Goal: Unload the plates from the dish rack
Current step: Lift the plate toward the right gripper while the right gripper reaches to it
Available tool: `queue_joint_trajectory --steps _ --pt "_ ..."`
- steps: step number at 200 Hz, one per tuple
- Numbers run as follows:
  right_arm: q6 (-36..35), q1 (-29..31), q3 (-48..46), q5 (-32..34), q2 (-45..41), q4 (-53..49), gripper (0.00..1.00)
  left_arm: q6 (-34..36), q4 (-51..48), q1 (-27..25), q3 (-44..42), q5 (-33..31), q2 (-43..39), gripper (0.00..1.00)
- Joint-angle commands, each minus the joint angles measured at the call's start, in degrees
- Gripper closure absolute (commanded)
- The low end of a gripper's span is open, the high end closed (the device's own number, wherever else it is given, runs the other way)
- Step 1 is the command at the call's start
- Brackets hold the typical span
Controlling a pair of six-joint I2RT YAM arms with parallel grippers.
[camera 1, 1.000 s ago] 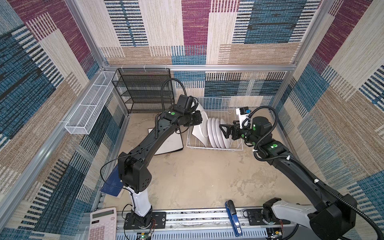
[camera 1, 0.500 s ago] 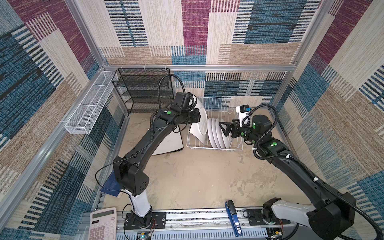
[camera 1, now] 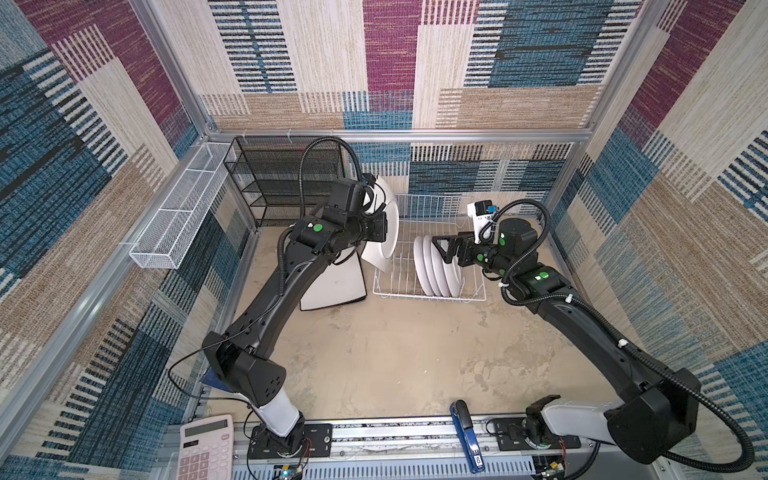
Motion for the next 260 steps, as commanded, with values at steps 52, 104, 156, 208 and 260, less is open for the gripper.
queue_joint_trajectory --steps 52,104,156,208,260 --pt "13.77 -4.64 5.15 -12.13 3.63 -0.66 0.01 33.42 21.86 -0.96 -17.02 0.86 -14.36 1.00" --pt "22.87 -6.17 6.94 -21.97 6.81 3.98 0.01 54.08 39.14 -3.86 -33.94 -5.78 -22.28 1.00" --pt "28.41 -6.15 5.95 -25.16 7.86 9.58 0.01 70.89 51.37 -6.29 -45.27 -10.24 -24.34 1.00" --pt "30.23 -6.07 6.42 -27.64 10.40 9.55 0.04 82.24 68.23 -8.09 -53.84 -12.85 -23.34 1.00" --pt "30.05 -5.27 7.99 -28.46 13.44 6.77 0.10 85.55 78.33 -9.33 -57.00 -14.00 -21.03 1.00"
